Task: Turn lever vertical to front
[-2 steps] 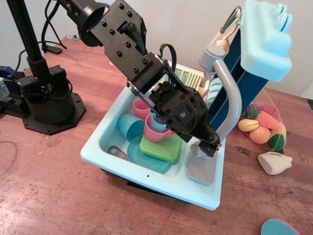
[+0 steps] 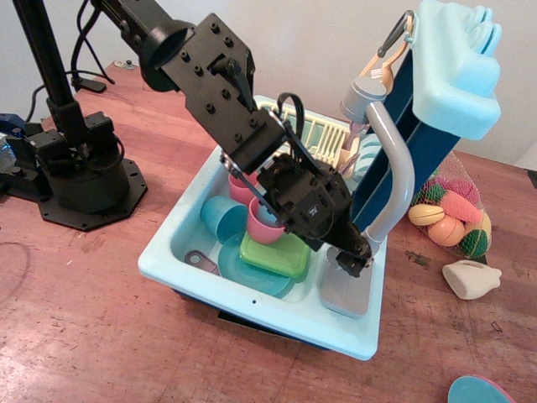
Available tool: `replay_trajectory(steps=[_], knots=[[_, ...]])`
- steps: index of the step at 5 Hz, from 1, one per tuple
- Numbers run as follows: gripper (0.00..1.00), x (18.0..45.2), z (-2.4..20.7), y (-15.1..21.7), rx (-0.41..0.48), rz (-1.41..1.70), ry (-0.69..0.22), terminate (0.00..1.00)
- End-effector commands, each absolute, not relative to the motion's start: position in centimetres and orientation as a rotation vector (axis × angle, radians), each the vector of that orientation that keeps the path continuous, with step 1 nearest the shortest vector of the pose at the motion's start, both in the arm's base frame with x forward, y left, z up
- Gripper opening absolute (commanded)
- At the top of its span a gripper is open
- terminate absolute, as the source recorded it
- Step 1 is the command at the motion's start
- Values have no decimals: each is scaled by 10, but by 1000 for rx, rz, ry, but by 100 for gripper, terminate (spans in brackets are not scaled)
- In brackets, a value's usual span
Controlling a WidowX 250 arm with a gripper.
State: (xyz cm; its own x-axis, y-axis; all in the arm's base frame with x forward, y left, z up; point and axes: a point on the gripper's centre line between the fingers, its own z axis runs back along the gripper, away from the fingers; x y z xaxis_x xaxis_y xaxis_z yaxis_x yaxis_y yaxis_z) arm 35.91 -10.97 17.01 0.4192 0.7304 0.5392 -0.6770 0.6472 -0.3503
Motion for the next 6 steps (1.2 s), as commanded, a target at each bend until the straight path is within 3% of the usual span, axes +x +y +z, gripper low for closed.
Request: replay_trajectory(steps=[1, 3, 6], knots=[[100, 374, 187, -96, -89, 912, -759, 0], [100, 381, 189, -86, -112, 979, -879, 0], [100, 305, 177, -70, -108, 1055, -885, 0]])
